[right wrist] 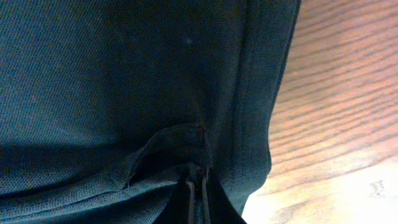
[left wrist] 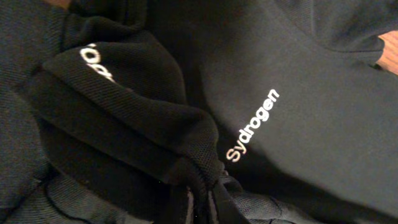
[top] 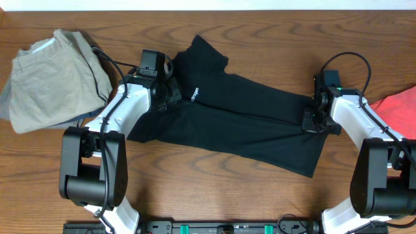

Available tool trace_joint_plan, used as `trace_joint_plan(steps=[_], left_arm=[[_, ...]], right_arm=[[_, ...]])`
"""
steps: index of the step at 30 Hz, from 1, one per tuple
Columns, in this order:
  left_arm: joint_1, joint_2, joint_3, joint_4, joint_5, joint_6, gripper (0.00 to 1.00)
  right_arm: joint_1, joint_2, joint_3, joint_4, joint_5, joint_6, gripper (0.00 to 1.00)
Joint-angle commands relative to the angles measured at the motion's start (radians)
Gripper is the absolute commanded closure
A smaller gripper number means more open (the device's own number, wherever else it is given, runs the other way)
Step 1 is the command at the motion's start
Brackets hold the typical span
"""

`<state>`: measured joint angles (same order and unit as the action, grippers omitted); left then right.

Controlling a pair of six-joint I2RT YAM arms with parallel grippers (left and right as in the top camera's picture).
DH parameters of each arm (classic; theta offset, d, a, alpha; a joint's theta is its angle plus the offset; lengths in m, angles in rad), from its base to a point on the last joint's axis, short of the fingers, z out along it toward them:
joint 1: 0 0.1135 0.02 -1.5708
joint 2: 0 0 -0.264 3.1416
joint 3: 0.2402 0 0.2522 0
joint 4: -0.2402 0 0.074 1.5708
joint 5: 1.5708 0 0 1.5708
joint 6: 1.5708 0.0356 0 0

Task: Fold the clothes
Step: 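Drag the shirt's top edge down with both grippers, folding it over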

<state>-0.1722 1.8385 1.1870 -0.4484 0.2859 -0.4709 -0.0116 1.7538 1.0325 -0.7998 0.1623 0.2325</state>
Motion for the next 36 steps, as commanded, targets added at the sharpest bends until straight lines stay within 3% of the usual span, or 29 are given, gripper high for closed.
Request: trace_joint_plan(steps=[1,3,12,18,24,36], left_arm=[[0.002,-0.023,-0.005,-0.011,-0.008,-0.002,0.83],[-0.002,-0.023,-0.005,-0.031,-0.002,-0.002,0.69],[-0.003,-0.035,-0.005,-0.065,0.015,0.15,0.59],[0.025,-0.123,-0.003,-0.074,-0.19,0.195,0.56],[0.089,-0.226,-0.004,-0.103,-0.194,0.208,0.52],[0.131,-0.06,-0.021,-0.193,-0.193,0.169,0.52]], right_arm=[[-0.011,-0.013,-0.007,-0.002,0.069,0.018,0.86],[-0.011,-0.013,-0.007,-0.008,0.069,0.018,0.76],[-0.029,-0.022,0.0,-0.034,0.065,0.025,0.63],[-0.073,-0.08,0.047,-0.065,-0.023,0.017,0.64],[-0.079,-0.182,0.063,-0.07,-0.427,-0.159,0.66],[-0.045,-0.1,-0.009,-0.113,-0.443,-0.159,0.71]])
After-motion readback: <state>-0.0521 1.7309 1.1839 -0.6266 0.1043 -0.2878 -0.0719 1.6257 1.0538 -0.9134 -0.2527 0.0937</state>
